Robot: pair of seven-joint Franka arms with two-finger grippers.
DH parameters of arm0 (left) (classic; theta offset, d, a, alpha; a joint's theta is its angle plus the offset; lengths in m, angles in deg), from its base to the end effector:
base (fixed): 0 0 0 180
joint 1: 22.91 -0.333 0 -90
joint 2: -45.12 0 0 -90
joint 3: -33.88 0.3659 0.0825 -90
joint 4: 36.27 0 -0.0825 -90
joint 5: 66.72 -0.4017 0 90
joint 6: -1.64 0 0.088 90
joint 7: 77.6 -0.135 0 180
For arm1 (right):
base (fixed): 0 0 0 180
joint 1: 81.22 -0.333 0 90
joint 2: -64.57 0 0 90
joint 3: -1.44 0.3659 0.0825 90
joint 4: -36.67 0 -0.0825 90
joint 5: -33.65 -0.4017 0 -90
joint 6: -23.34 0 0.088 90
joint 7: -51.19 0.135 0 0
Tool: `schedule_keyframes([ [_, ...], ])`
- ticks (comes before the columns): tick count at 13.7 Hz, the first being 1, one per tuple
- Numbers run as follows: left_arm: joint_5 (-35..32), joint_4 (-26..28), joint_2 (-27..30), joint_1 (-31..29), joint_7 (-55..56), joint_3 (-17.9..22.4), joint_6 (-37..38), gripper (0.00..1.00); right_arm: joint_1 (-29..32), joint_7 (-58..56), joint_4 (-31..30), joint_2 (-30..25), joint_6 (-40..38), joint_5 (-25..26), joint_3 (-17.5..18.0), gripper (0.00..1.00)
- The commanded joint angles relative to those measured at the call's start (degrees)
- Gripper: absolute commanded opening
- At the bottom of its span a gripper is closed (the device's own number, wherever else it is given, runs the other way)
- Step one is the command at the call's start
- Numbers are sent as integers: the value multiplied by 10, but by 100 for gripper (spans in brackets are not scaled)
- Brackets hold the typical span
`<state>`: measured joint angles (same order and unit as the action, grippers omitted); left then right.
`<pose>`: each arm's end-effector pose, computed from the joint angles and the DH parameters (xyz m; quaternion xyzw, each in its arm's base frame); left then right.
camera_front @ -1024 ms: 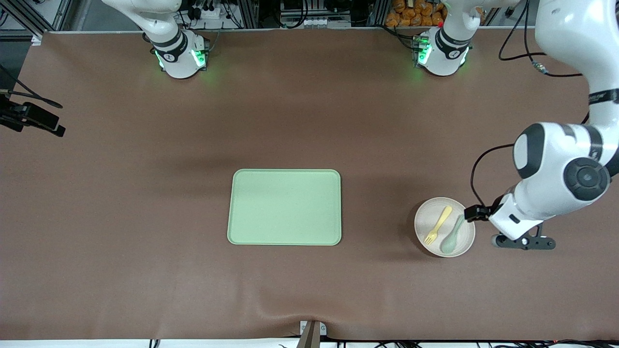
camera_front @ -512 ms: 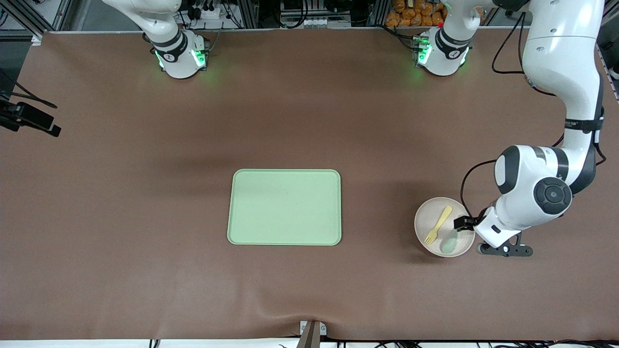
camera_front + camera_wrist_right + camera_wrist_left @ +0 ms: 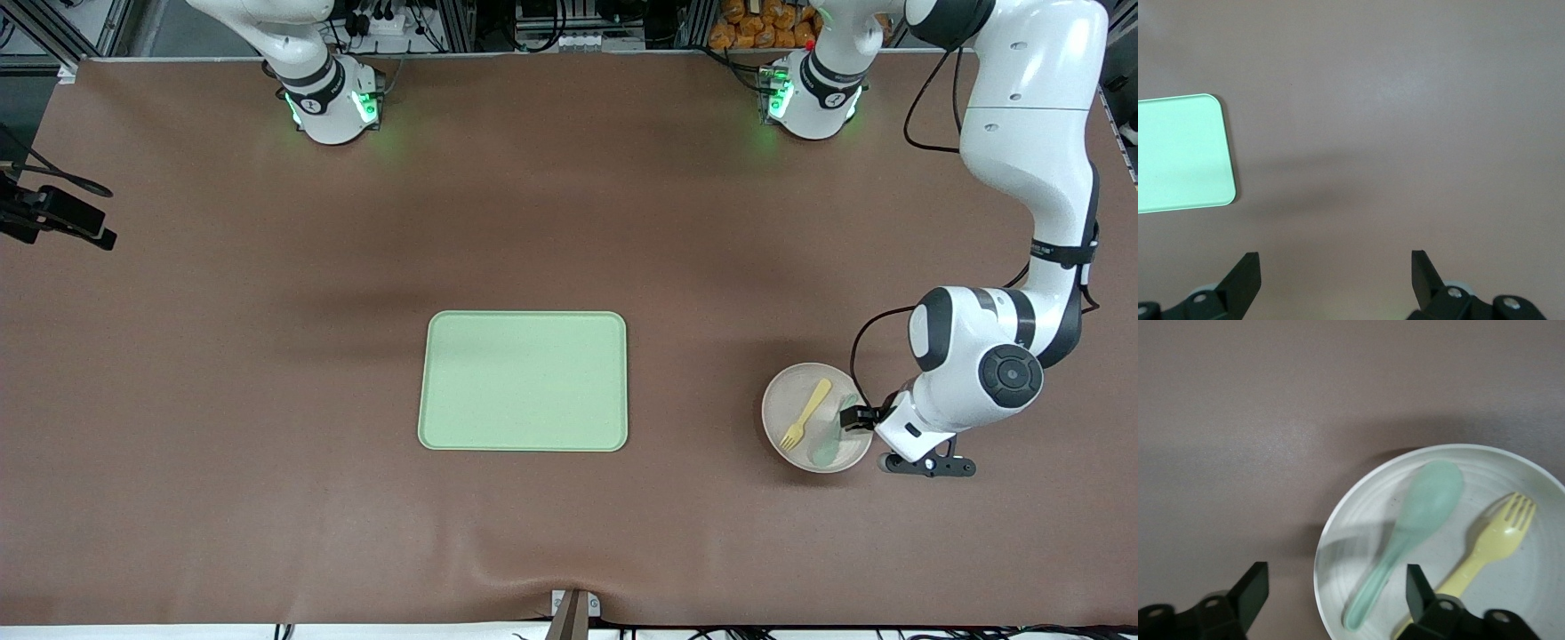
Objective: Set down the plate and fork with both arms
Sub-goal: 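Close the left gripper on the white plate's rim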
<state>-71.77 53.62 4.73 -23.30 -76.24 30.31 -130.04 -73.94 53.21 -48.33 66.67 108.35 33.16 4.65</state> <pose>0.7506 -0.0310 0.2294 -0.9991 0.0371 -0.0137 0.0127 0.5744 -0.0404 0.6603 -0.9984 0.0528 0.0181 0.0056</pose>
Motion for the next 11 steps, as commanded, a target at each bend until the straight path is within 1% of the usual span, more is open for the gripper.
schedule_keyframes([
  [1,-4,2,-13,-8,-5,-4,-28,82,-8,-6,-3,0,-5,10,-9,100],
  [2,-3,2,-14,-8,-5,-4,-29,81,-3,-5,-3,0,-7,9,-9,100],
  [3,-3,2,-13,-8,-5,-4,-29,76,-2,-5,-3,0,-7,8,-9,100],
  [4,-3,2,-13,-13,-6,-5,-29,69,-2,-5,-3,4,-6,5,-9,100],
  [9,9,10,-14,-15,-6,-5,-29,67,-6,-6,-3,15,-4,5,-9,100],
  [11,15,12,-14,-15,-6,-5,-29,64,-6,-7,-3,15,-5,5,-9,100],
])
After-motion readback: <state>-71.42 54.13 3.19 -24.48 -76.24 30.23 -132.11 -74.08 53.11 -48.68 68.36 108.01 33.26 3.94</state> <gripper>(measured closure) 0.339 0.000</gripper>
